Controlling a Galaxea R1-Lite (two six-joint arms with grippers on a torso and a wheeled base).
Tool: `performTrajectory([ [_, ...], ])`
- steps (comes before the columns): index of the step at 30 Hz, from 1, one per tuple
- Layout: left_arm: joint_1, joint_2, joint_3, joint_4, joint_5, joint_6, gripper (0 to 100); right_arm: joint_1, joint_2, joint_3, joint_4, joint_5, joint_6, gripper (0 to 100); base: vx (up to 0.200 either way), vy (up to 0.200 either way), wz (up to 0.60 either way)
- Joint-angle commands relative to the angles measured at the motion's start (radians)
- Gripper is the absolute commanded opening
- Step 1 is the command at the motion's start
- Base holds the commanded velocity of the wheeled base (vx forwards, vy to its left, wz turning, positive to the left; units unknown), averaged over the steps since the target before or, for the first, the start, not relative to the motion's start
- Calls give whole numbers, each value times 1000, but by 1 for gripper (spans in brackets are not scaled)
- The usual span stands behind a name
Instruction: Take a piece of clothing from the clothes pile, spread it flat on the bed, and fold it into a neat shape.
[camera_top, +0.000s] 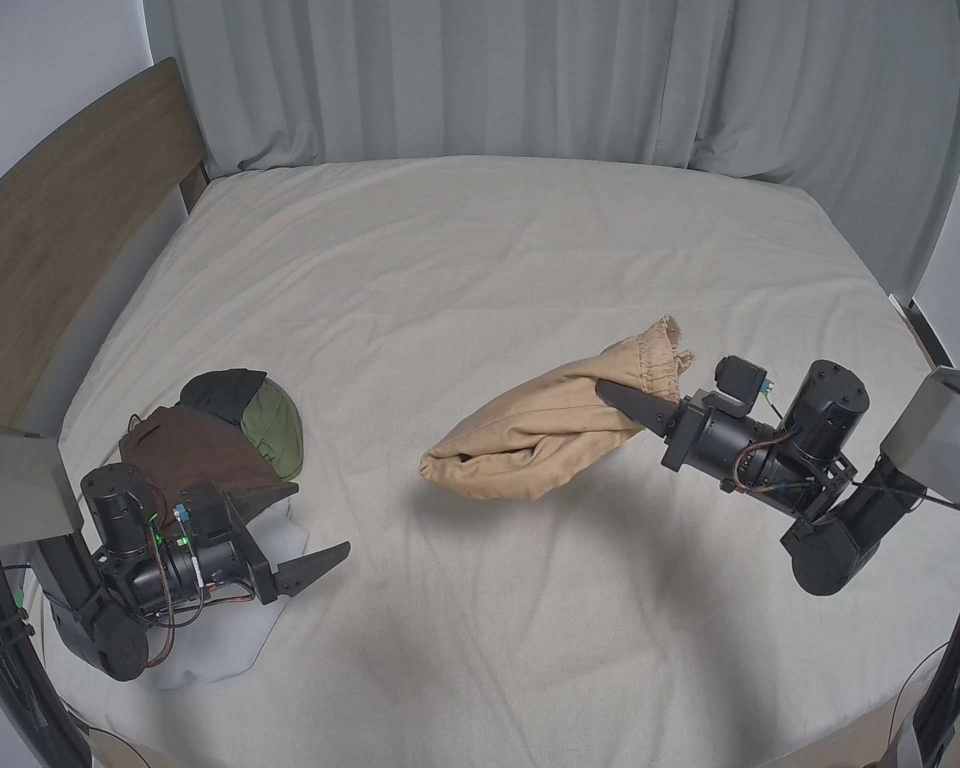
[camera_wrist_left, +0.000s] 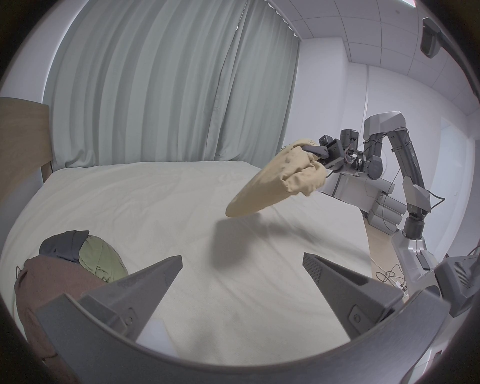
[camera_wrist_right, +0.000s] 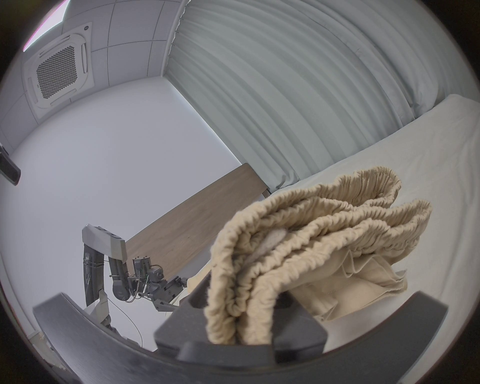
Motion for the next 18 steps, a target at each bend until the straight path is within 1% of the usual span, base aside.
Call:
performTrajectory([
  [1, 0, 4, 1, 0, 0, 0, 100, -6, 52, -72, 25, 0, 6, 0, 0, 0, 0],
  [3, 0, 6, 0, 0, 0, 0, 100, -6, 57, -121, 82, 2, 9, 0, 0, 0, 0],
  [4, 0, 6, 0, 0, 0, 0, 100, -6, 57, -121, 82, 2, 9, 0, 0, 0, 0],
  [5, 0, 7, 0, 0, 0, 0, 100, -8, 64, -170, 120, 2, 41, 0, 0, 0, 0],
  [8, 0, 10, 1, 0, 0, 0, 100, -25, 101, -265, 157, 2, 90, 0, 0, 0, 0],
  [13, 0, 10, 3, 0, 0, 0, 100, -34, 157, -390, 224, 2, 96, 0, 0, 0, 0],
  [18, -2, 12, 6, 0, 0, 0, 100, -45, 195, -548, 330, 2, 104, 0, 0, 0, 0],
])
